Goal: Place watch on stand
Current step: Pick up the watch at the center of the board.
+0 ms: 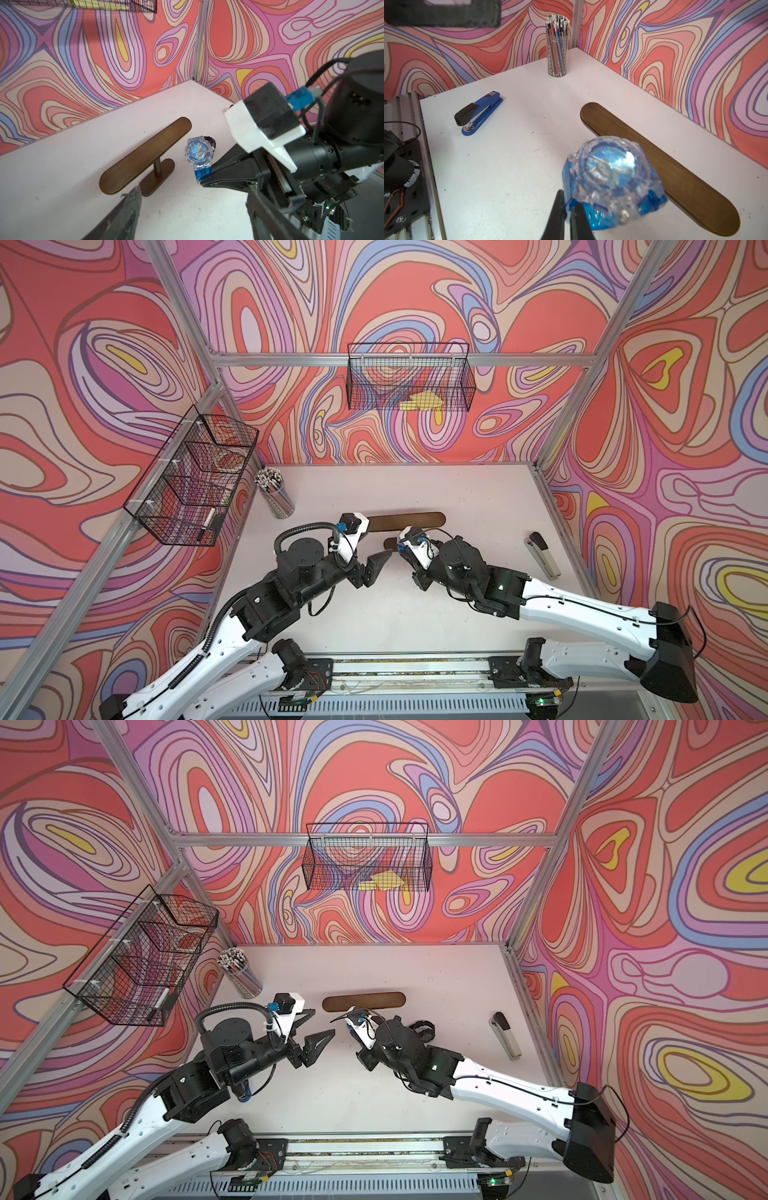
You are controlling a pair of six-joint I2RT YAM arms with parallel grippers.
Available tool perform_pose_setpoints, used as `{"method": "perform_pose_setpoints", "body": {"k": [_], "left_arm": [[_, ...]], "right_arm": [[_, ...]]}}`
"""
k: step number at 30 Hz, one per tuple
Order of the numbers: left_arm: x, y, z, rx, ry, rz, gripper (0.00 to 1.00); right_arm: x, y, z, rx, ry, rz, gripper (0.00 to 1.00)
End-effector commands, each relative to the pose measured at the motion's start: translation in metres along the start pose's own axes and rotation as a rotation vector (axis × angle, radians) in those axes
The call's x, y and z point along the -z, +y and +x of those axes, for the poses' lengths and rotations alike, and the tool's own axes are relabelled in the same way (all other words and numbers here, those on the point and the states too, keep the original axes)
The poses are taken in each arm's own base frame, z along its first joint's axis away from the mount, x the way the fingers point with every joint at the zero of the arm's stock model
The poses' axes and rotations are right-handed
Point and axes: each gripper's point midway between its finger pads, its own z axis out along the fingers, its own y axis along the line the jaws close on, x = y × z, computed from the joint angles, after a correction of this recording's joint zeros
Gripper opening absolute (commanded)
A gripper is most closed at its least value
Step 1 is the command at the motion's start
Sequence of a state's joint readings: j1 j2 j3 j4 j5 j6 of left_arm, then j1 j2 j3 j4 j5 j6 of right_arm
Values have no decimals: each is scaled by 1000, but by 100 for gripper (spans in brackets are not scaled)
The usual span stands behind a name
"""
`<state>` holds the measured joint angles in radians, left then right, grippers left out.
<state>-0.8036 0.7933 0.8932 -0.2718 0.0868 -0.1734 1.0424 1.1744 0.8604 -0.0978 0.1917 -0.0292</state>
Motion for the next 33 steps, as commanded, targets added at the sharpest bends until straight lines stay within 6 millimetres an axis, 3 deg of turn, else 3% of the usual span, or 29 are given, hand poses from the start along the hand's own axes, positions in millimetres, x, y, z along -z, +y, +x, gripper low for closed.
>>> {"method": "perform_pose_setpoints", "body": {"k": [1, 19, 33], "left_arm": [[-15, -2, 14, 135, 71, 20, 77], [-51, 0, 15, 237, 70, 17, 78], [-58, 1, 7, 238, 69, 7, 64]], "right_arm": [[2, 1, -8, 14, -41, 7, 0], [2, 27, -15, 62, -52, -52, 0], [-2, 30, -13, 74, -40, -52, 0]]}}
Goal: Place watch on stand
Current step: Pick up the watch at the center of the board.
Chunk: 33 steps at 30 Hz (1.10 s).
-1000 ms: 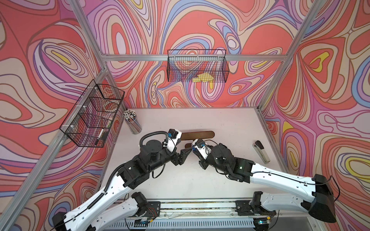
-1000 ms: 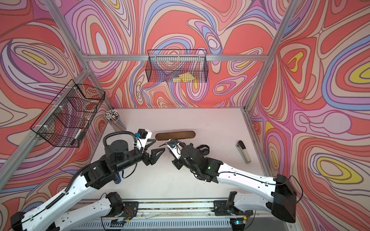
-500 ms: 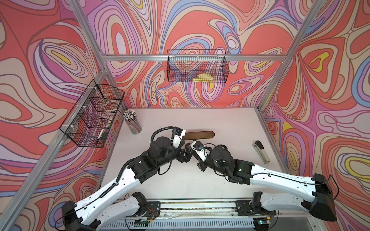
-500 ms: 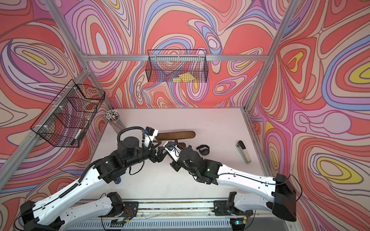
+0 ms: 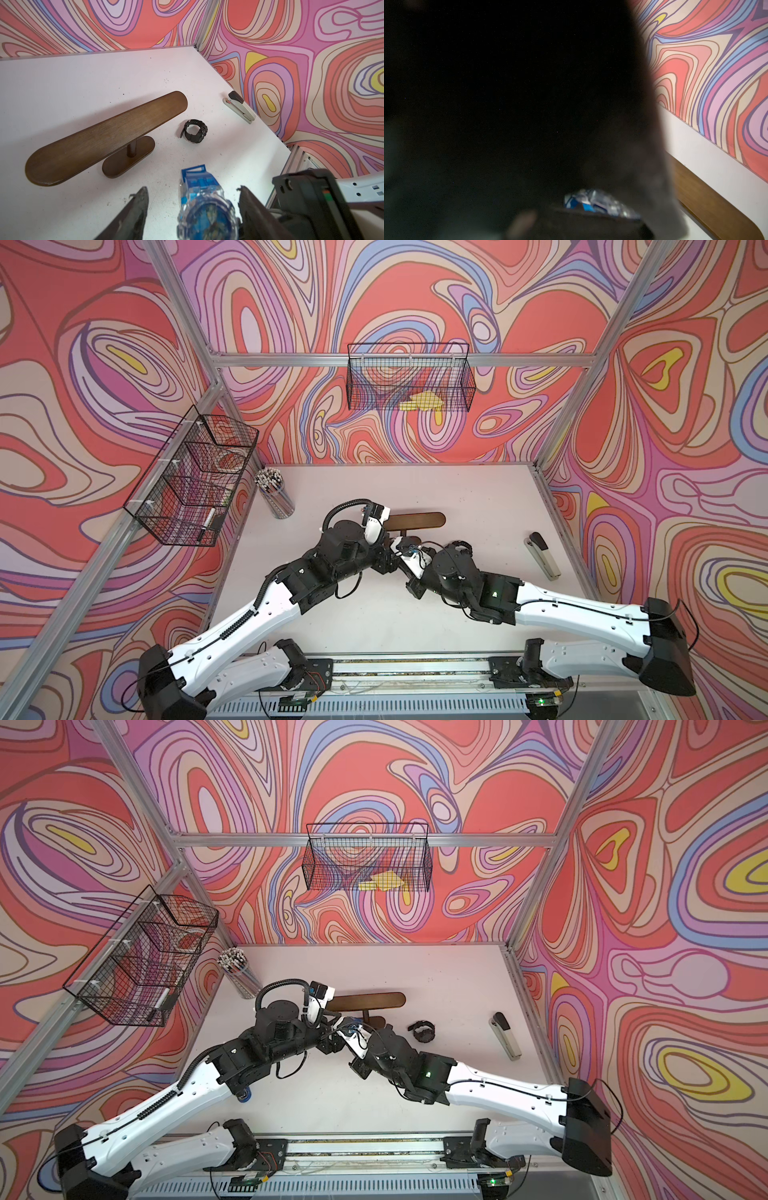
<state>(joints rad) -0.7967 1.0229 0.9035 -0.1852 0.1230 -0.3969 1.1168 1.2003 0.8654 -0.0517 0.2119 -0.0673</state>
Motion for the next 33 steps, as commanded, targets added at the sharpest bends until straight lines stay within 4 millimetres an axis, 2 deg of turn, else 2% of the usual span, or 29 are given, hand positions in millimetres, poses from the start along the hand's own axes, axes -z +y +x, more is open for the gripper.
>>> {"method": "perform_pose_setpoints", "body": {"k": [1, 9, 20, 26, 31, 33], "left_arm": [[6, -9, -23, 3, -60, 19, 63], [10, -5, -21, -20, -21, -28, 57], [30, -3, -19, -65, -1, -60, 57], [33, -6, -22, -71, -9, -49, 56], [32, -7, -23, -77, -1, -52, 50], [32, -7, -23, -85, 6, -62, 44]], "right_arm": [[0, 3, -6, 13, -9, -5, 0], [-2, -3, -4, 16, 14, 34, 0], [-5, -8, -3, 6, 31, 65, 0], [-6, -8, -4, 5, 35, 64, 0], [-6, -9, -3, 1, 37, 69, 0], [-6, -9, -3, -1, 39, 71, 0]]}}
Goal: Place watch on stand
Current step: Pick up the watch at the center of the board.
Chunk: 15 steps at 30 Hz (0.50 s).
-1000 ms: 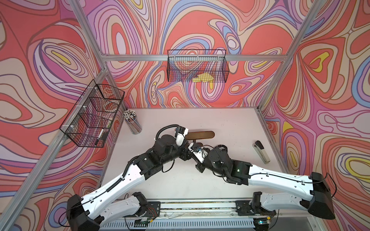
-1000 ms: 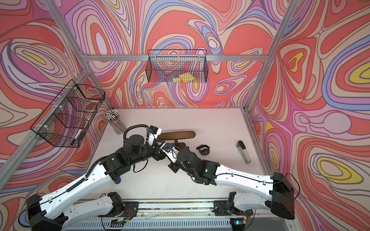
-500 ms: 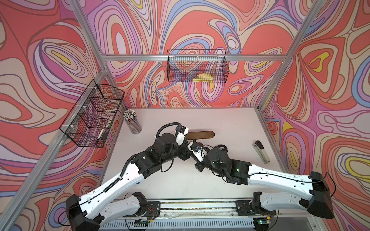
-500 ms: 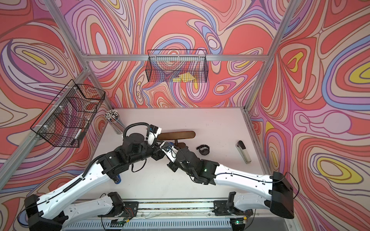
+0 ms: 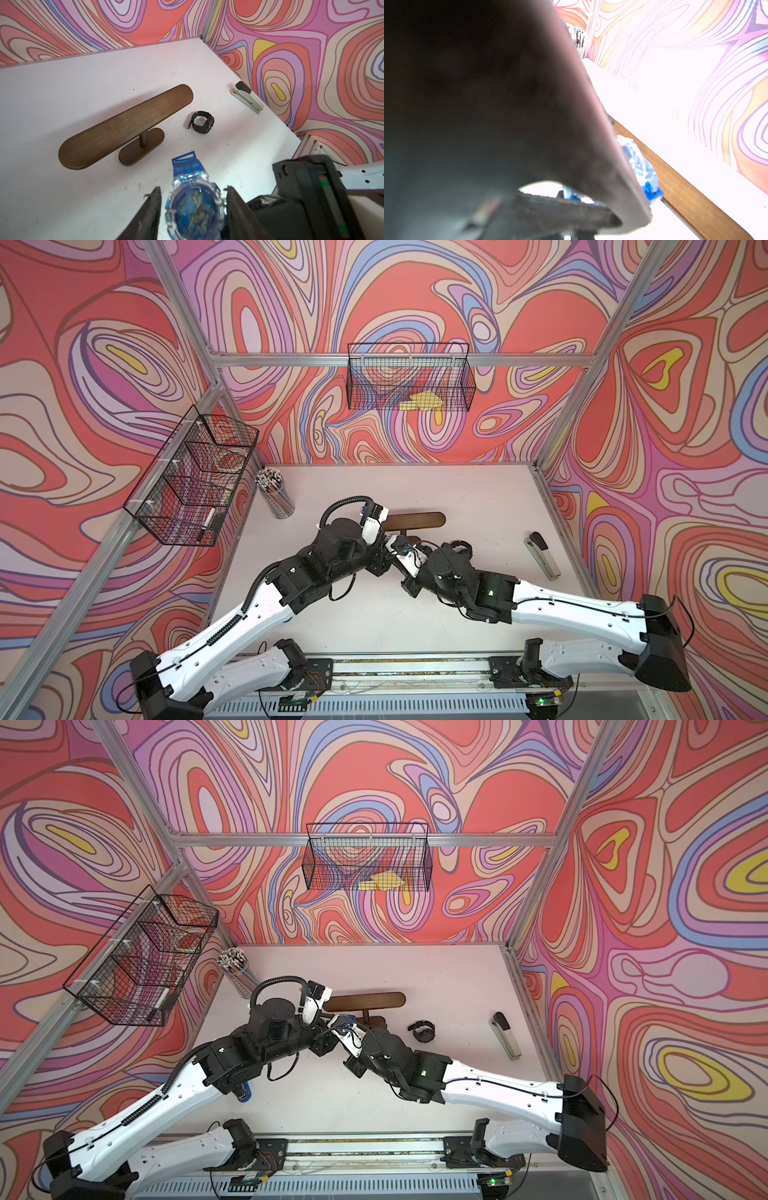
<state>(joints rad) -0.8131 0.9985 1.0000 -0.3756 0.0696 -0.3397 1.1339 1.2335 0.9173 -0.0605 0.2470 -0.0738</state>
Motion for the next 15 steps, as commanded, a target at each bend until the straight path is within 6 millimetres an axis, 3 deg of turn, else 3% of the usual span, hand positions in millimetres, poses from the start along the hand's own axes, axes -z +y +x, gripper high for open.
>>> {"method": "perform_pose_setpoints", "body": {"k": [1, 15], "left_arm": [[12, -5, -19, -30, -43, -11, 40], [12, 1, -17, -67, -22, -89, 23]], "right_arm": [[-2, -10, 10, -12, 48, 54, 0], [-4, -10, 11, -12, 55, 56, 0]]}}
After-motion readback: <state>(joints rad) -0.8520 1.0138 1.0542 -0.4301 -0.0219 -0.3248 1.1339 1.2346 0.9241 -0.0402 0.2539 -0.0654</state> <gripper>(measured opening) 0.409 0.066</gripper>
